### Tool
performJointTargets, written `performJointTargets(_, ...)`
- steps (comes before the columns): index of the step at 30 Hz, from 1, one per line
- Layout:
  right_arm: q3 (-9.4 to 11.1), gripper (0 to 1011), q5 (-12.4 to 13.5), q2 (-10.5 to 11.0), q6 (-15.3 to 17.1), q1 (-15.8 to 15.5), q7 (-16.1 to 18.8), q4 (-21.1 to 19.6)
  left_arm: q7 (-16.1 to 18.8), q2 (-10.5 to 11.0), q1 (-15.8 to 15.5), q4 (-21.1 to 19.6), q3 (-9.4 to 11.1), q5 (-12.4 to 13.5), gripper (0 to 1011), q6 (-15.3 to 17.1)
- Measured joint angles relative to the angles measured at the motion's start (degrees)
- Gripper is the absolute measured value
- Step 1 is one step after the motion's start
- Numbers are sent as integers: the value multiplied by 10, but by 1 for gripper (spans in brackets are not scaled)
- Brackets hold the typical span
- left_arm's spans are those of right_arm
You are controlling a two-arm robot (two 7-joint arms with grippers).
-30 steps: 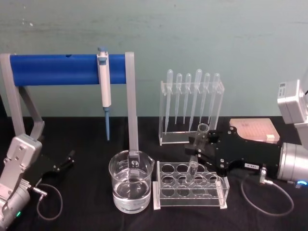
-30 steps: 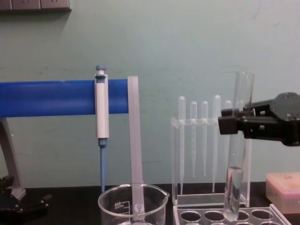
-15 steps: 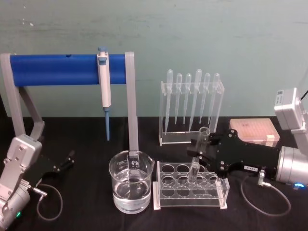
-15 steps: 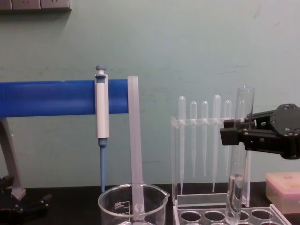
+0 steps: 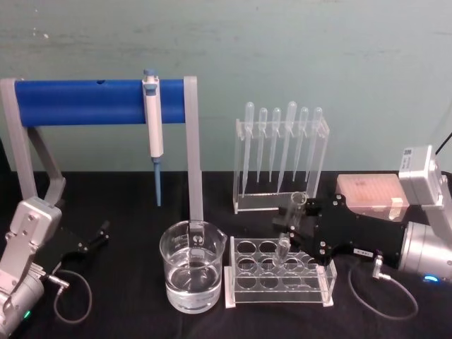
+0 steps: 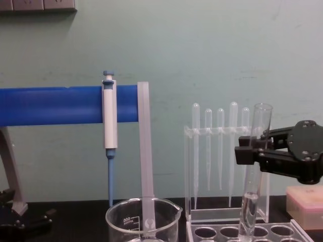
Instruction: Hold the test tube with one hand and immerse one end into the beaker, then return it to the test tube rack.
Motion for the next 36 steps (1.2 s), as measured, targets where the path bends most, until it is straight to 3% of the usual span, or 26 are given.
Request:
performJointTargets(13, 8, 225, -14, -28, -32, -5, 8, 27, 0, 0, 0, 0, 0, 0, 1000, 0)
performJointTargets(36, 17, 225, -18, -57, -71, -25, 16, 76, 0, 0, 0, 0, 0, 0, 1000, 0)
